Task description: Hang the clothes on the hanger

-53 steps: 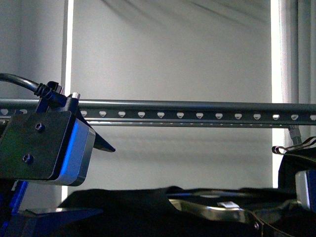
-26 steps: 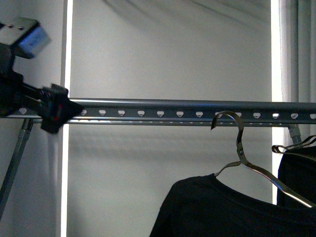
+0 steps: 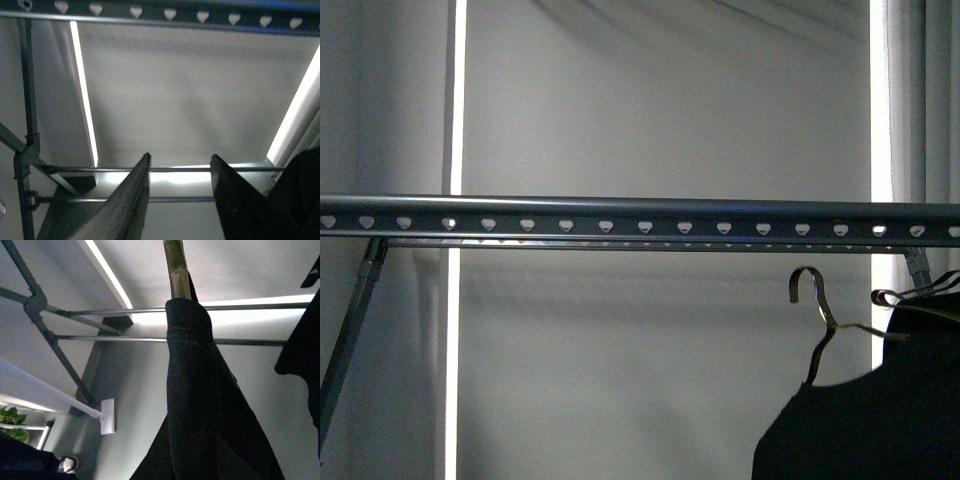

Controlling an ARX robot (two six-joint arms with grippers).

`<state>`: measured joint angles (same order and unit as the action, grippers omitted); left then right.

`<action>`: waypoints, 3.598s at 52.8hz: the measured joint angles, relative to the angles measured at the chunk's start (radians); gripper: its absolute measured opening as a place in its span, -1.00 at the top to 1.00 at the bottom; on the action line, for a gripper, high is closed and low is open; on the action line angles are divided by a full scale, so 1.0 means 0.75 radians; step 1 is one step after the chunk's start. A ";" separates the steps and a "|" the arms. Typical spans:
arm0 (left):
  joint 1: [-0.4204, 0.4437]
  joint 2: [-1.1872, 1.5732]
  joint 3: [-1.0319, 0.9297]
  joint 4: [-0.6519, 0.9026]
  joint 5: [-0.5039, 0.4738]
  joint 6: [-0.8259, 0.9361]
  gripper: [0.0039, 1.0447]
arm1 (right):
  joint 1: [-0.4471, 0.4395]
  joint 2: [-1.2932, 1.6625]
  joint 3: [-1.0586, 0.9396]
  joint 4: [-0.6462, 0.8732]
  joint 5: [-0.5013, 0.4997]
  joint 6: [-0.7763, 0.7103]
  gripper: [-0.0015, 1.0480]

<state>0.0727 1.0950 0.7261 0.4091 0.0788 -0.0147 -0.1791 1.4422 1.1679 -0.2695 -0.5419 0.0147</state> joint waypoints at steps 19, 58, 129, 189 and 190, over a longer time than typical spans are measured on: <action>-0.097 -0.247 -0.486 0.184 -0.101 0.014 0.94 | 0.073 0.000 0.297 -0.089 -0.001 0.085 0.91; -0.097 -0.736 -0.874 0.081 -0.104 0.016 0.94 | 0.137 0.286 0.469 -0.082 0.235 0.166 0.91; -0.097 -1.453 -0.944 -0.540 -0.106 0.017 0.94 | 0.232 -1.787 -1.380 0.326 0.720 -0.012 0.71; -0.097 -1.454 -0.944 -0.542 -0.106 0.017 -0.46 | 0.233 -1.917 -1.549 0.355 0.720 -0.020 -0.28; -0.097 -1.454 -0.944 -0.542 -0.106 0.017 -0.53 | 0.233 -1.917 -1.549 0.355 0.720 -0.020 -0.34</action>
<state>-0.0002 0.0044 0.0185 0.0025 -0.0006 -0.0021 -0.0040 0.0044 0.0063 -0.0036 -0.0017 -0.0002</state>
